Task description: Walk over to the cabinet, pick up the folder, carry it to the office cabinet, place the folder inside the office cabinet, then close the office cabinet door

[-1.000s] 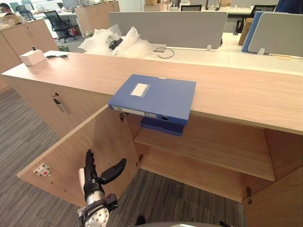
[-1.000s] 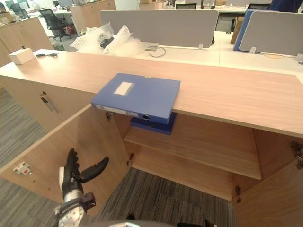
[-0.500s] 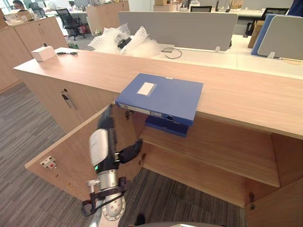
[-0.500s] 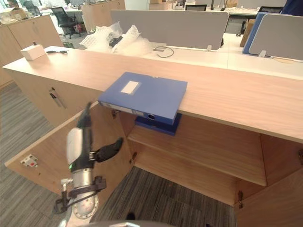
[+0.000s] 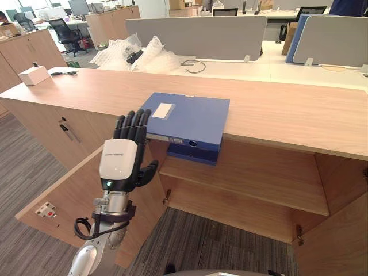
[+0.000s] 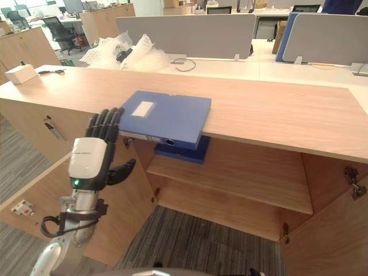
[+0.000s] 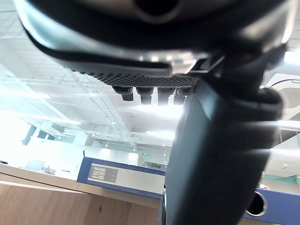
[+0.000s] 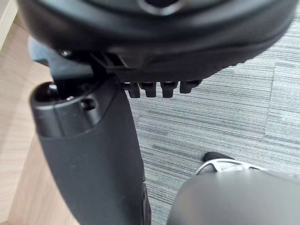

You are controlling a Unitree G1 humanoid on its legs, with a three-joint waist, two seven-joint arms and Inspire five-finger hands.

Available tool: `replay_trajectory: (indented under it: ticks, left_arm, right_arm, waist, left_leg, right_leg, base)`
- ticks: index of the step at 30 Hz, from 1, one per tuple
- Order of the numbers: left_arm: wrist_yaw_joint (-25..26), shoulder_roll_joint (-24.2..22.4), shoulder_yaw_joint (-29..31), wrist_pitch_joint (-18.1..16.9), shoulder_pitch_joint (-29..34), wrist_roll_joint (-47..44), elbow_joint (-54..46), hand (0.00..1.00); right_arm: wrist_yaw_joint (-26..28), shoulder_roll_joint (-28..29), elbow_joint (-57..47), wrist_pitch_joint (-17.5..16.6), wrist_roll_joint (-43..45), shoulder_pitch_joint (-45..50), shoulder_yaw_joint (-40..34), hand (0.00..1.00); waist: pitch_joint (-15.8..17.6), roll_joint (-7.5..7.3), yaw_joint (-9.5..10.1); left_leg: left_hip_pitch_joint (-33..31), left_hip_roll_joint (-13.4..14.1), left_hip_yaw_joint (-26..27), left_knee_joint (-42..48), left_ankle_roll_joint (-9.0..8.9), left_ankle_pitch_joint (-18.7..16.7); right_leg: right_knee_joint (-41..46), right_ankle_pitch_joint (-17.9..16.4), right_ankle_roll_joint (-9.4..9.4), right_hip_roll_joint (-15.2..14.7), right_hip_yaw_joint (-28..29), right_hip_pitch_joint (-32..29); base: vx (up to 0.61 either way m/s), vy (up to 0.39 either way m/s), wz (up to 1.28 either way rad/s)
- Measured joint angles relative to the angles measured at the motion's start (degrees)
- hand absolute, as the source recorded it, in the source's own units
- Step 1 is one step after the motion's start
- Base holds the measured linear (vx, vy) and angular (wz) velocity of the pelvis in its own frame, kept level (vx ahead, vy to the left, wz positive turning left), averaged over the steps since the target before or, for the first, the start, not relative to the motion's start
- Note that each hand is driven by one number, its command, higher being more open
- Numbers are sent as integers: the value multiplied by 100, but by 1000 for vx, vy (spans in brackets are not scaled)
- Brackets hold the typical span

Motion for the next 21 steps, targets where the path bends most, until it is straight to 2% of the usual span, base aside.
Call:
replay_trajectory:
  ticks: [9,21]
  left_arm:
    - [5,19,311,157,-126,190,45,100]
    - [-11,-255,301,339,-342,172,926,100]
  right_arm:
    - [80,112,-16,-3,-180,-8,-536,100]
    - [84,141,-181,-2,-182,-12,-584,100]
  waist:
    - [36,-43,-15]
    - [66,-10,-82]
  left_leg:
    - [46,7,157,21,-10,-40]
    - [103,84,313,2,-32,-103]
  right_leg:
    - [-53,9,-14,-6,143,-4]
    - [-105,71,-46,48,326,-39]
  base:
    - [10,-6,-9]
    - [-17,3,-8]
